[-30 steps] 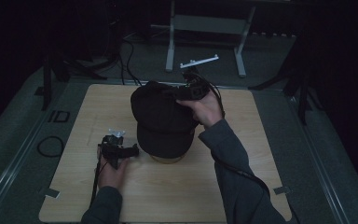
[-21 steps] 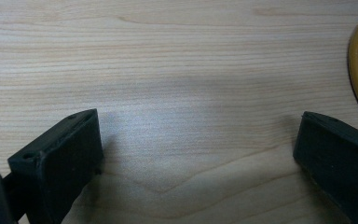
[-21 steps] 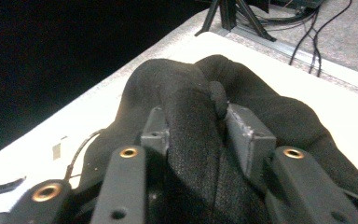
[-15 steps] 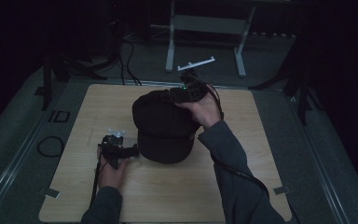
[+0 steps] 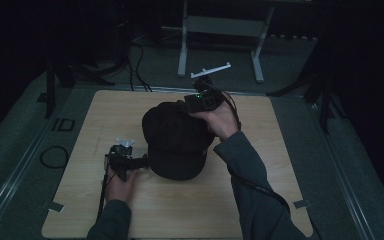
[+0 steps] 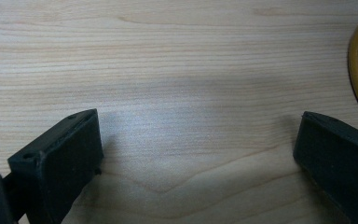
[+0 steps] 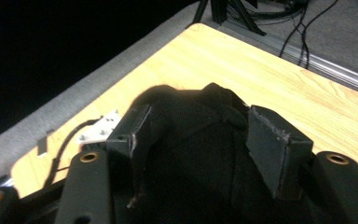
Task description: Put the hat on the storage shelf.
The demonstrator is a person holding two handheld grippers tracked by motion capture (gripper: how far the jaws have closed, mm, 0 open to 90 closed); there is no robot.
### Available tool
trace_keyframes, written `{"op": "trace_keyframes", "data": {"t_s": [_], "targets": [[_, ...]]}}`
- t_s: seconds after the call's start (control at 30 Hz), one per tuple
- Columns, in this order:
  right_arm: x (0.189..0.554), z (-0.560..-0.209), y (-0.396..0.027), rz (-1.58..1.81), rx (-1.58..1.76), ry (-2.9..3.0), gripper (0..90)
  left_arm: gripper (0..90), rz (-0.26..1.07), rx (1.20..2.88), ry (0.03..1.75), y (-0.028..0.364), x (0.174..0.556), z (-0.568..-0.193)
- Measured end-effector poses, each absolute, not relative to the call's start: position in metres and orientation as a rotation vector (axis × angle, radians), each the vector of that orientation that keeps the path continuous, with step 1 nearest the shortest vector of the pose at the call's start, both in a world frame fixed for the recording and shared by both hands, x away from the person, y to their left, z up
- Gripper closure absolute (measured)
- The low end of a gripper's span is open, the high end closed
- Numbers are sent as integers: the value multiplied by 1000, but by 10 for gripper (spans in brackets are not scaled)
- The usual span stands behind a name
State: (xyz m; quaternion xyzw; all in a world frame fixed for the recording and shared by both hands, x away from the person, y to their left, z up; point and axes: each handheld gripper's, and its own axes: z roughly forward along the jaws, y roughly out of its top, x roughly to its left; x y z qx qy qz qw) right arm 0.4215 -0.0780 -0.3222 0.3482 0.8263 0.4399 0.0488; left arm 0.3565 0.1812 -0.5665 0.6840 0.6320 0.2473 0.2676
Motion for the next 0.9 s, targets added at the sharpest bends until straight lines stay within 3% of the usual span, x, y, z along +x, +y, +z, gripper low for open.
{"op": "trace_keyframes", "data": {"t_s": [0.37, 0.9], "targets": [[420, -311, -99, 1392, 1085, 2457, 420, 7, 667, 1843, 1706, 181, 356, -567], [427, -325, -131, 1316, 1170, 2413, 473, 7, 665, 1845, 1707, 181, 356, -566]]}}
